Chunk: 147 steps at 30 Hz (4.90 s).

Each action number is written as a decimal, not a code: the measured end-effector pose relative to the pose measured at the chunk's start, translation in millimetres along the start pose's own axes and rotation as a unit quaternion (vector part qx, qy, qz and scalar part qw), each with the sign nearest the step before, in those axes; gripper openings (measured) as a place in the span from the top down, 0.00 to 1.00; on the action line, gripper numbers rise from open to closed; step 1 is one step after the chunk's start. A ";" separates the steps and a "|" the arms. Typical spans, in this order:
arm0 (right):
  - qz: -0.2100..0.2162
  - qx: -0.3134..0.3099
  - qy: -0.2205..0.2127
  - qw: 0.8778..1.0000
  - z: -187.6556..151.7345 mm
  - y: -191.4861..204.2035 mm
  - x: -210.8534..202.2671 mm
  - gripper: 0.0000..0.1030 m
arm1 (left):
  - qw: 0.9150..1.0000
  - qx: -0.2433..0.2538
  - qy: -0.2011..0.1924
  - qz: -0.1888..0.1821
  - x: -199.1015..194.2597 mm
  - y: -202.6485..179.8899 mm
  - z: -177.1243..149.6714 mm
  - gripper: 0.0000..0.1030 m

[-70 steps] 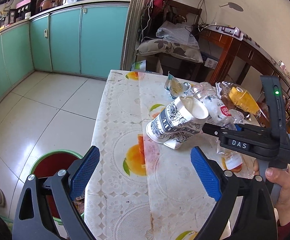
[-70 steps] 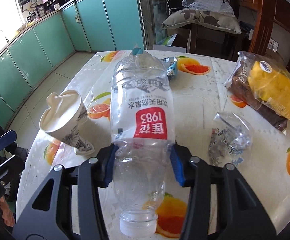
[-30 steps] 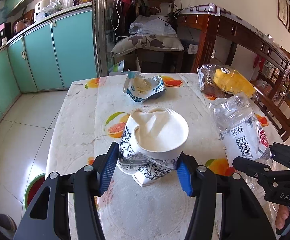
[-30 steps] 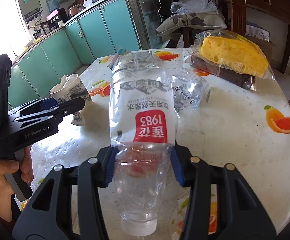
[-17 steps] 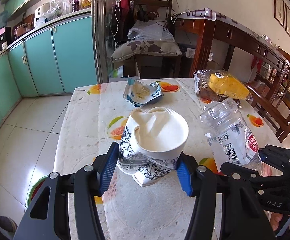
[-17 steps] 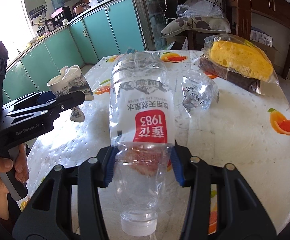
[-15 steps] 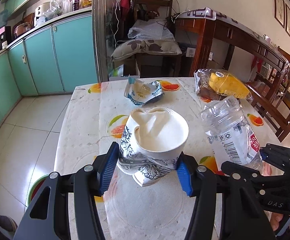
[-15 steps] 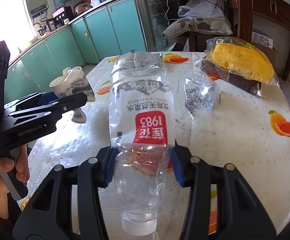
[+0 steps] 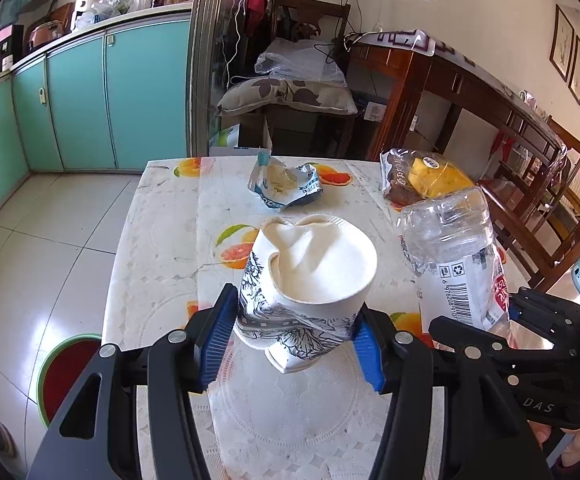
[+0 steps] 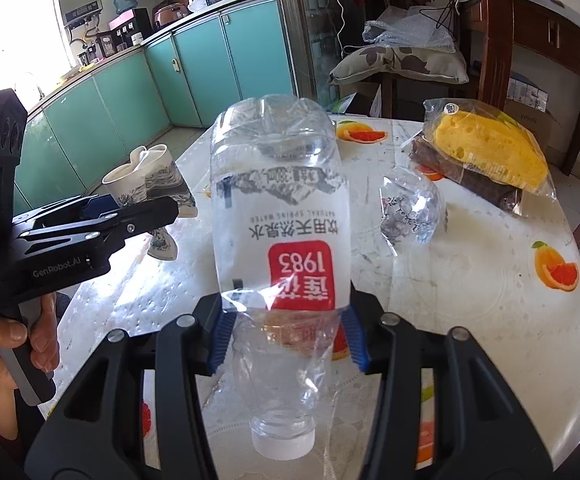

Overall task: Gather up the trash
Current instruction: 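Carry the paper cup and water bottle in both grippers over the red bin, then open both grippers to drop the cup and bottle into the bin, then move both open grippers back over the table, then grasp the clear plastic wrapper with the right gripper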

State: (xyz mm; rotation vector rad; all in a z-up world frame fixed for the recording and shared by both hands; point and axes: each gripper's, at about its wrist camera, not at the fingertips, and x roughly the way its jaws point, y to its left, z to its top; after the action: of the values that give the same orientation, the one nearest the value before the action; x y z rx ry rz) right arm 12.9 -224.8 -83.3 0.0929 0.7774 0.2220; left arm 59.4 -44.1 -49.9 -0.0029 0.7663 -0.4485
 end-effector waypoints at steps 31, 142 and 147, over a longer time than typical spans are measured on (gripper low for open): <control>0.048 -0.072 0.014 0.996 40.6 118.6 31.9 0.55 | 0.993 -0.105 -0.025 0.041 -48.7 122.7 -26.9 0.48; -0.080 0.002 0.021 0.997 25.7 -57.4 29.6 0.77 | 0.991 -0.090 0.027 0.097 19.6 80.6 11.5 0.17; -0.075 0.006 0.003 0.997 12.0 -64.6 11.1 0.77 | 0.993 -0.102 0.021 0.054 28.1 69.4 15.6 0.17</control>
State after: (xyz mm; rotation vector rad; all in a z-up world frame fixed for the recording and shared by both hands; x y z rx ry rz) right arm 39.7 -285.0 -93.0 0.0454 0.7883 0.0756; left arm 114.7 5.2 -68.7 -0.1435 0.8476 -0.2674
